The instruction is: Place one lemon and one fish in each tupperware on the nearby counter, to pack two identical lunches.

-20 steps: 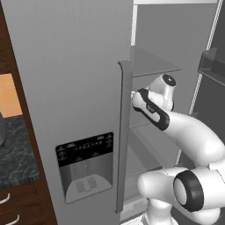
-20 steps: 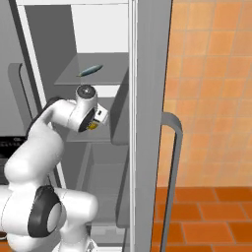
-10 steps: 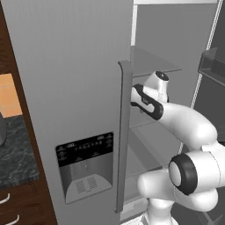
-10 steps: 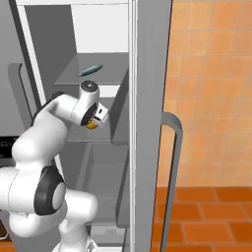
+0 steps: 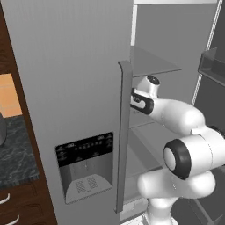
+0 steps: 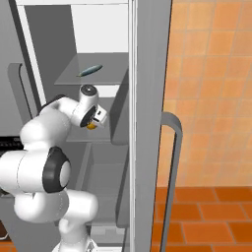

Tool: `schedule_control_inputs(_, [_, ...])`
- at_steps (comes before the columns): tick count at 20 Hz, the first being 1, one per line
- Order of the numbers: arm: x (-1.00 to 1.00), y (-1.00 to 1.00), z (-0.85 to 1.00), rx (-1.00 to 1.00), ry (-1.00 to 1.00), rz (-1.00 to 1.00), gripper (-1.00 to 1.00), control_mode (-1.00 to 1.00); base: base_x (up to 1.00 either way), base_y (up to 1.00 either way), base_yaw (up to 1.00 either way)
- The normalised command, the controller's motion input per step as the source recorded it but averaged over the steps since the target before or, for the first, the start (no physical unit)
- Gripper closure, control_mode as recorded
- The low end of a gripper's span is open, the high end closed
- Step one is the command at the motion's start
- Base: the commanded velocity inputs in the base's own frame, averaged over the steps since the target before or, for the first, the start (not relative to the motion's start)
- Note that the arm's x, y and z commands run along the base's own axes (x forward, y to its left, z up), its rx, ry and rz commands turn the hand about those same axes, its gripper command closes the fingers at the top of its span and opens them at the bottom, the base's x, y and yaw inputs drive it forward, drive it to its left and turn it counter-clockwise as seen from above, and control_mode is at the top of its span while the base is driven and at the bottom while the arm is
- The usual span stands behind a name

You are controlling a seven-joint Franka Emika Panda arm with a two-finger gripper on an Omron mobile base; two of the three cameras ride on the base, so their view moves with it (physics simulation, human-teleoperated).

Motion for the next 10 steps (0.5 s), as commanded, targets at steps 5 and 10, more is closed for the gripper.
schedule_control_inputs(5, [0.34,0.16,-0.19,0.0,0.01,0.0,-1.0,-1.0,0.0,0.0,0.0])
schedule_control_inputs(10, [0.16,0.04,-0.29,-0.01,0.03,-0.02,-1.0,-1.0,0.0,0.0,0.0])
